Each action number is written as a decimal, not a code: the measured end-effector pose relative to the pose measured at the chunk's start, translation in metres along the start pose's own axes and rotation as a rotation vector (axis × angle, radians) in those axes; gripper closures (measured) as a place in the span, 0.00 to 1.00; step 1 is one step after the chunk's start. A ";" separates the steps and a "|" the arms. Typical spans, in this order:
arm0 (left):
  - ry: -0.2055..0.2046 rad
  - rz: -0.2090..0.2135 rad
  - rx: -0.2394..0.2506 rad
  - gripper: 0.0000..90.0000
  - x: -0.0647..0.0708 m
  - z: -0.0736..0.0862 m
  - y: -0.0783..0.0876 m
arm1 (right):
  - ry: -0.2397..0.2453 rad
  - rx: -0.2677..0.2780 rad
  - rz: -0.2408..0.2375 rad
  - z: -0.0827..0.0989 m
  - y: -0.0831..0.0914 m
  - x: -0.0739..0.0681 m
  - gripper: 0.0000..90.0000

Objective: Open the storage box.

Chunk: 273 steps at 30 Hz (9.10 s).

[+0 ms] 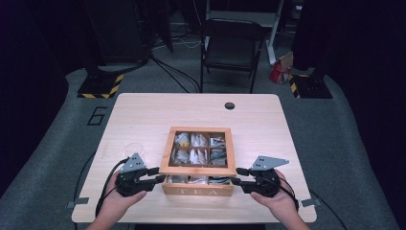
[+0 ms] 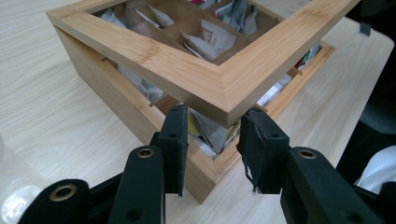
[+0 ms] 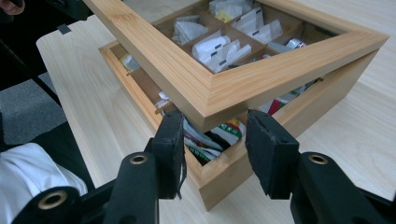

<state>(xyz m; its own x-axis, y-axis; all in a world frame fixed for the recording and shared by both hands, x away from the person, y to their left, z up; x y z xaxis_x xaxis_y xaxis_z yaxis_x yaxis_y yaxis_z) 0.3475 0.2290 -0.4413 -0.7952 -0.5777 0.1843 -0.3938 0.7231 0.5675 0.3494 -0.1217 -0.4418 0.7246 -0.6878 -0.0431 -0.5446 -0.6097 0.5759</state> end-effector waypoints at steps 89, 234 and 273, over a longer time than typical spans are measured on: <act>-0.120 -0.099 0.088 0.62 -0.032 -0.065 0.001 | 0.016 0.094 0.031 -0.066 0.009 0.027 0.55; 0.011 -0.151 0.142 0.66 -0.110 -0.120 -0.047 | -0.112 0.081 0.208 -0.114 -0.073 0.104 0.65; 0.020 -0.181 0.128 0.70 -0.124 -0.119 -0.060 | -0.149 0.051 0.196 -0.104 -0.098 0.121 0.66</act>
<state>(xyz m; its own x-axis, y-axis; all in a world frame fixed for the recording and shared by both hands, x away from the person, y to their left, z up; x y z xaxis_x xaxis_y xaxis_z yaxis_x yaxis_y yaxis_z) 0.5247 0.2118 -0.4023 -0.6974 -0.7089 0.1051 -0.5856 0.6483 0.4866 0.5343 -0.1049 -0.4185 0.5349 -0.8430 -0.0566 -0.6921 -0.4756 0.5430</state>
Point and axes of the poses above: each handheld gripper's, and its own axes: y roughly backward along the jaws, z roughly out of its underside, x roughly to its right, the point moved 4 cm from there along -y, roughly forward along the jaws, and after that the axes turned 7 degrees about z, right-handed, at the moved point
